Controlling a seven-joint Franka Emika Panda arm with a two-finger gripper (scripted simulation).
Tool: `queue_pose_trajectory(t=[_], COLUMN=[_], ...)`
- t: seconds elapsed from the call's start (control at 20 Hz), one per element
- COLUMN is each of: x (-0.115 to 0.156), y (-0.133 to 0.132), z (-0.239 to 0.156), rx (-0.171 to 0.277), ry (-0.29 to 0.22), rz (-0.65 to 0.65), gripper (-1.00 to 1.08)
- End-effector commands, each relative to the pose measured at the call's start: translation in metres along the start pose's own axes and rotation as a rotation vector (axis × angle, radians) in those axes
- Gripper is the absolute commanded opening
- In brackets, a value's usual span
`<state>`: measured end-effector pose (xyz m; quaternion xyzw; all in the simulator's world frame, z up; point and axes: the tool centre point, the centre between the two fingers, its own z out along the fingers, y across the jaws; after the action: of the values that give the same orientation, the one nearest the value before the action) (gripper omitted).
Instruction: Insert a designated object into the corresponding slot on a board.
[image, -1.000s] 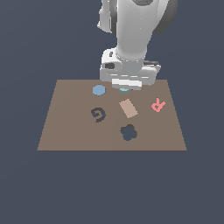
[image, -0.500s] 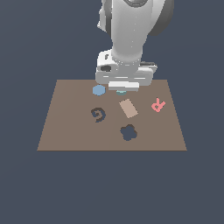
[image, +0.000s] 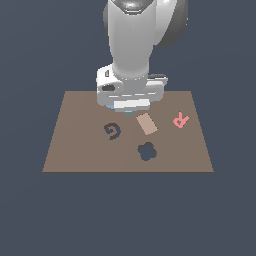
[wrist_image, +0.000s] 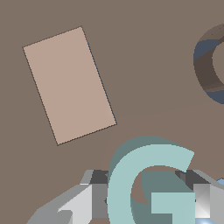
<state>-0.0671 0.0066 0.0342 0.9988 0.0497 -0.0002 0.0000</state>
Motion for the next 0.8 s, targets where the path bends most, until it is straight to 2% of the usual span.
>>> queue_pose_trajectory(t=[0.0, 0.35, 0.75], x=[0.010, 0.041, 0.068], y=[0.013, 0.042, 0.059], z=[-0.001, -0.004, -0.006], rx=[0.000, 0.000, 0.000], ry=[0.000, 0.000, 0.000], rz=[-0.056, -0.209, -0.324], gripper=[-1.00, -1.00, -1.00])
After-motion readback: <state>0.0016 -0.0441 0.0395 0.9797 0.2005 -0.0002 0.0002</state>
